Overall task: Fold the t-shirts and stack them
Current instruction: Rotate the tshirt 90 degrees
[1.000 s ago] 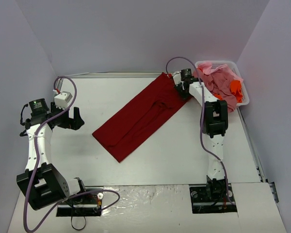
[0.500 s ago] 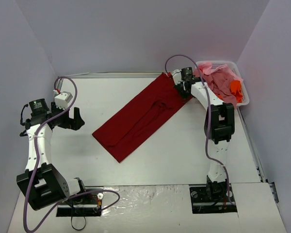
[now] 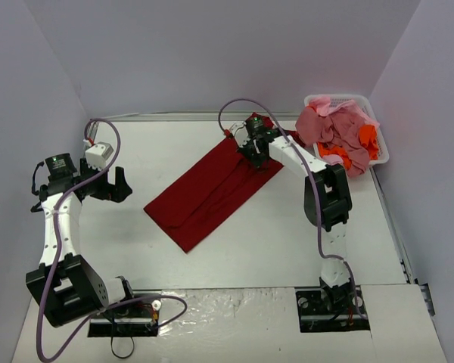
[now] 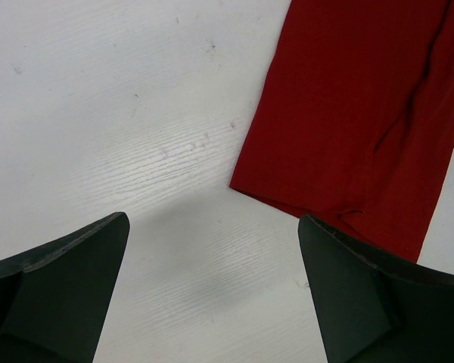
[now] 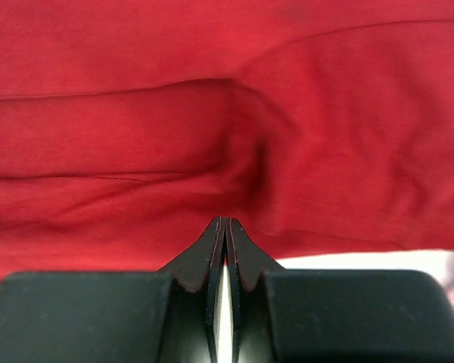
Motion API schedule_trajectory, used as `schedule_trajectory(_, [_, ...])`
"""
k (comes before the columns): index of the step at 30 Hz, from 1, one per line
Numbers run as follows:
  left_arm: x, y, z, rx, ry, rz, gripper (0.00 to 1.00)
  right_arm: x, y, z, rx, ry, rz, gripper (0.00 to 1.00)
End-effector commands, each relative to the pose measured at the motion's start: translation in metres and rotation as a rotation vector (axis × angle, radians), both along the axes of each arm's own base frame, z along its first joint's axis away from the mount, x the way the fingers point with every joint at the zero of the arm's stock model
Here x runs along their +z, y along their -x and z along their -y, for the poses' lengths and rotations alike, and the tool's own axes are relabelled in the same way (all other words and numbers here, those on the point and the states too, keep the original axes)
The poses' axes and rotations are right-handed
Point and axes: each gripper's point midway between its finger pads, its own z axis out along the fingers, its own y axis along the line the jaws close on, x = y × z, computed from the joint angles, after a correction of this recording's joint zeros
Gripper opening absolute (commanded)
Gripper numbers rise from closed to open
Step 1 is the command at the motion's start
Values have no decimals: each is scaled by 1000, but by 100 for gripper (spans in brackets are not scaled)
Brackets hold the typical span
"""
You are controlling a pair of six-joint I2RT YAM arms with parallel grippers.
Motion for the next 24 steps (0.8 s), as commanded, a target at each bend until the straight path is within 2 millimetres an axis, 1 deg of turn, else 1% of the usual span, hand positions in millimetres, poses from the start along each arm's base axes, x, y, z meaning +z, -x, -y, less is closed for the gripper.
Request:
schedule_trajectory(1, [7,1,4,-20,1,24,94,-14,18,-7,6,18,-72,0])
schedule_trajectory(4, [5,2,4,-22,5,19,94,-23,25,-10,9,38,-90,0])
schedule_trajectory(8, [6,1,5,-26,8,22,94,-34,28,0,-15,82,-104,0])
schedule_trajectory(10, [7,1,5,-27,9,24,94,-36,29,5,-23,97,-107,0])
schedule_trajectory(11, [7,2,6,-27,10,23,94,-37,27,10,-37,112,-105,0])
schedule_trajectory(16, [6,1,6,-29,13,21,94,-43,24,22,-67,118,-118,0])
schedule_trajectory(19, [5,0,7,-35,17,16,94,-51,23,26,-72,130,-129,0])
schedule_trajectory(20, [5,0,7,-35,17,16,94,-58,24,28,-73,139,-142,0])
schedule_trajectory(22, [3,1,7,-36,20,8,94,-61,19,29,-76,143,-142,0])
schedule_trajectory(23, [4,0,7,-37,19,8,94,-68,18,32,-82,149,-155,0])
schedule_trajectory(24, [4,1,7,-37,20,6,94,-67,13,31,-81,147,-149,0])
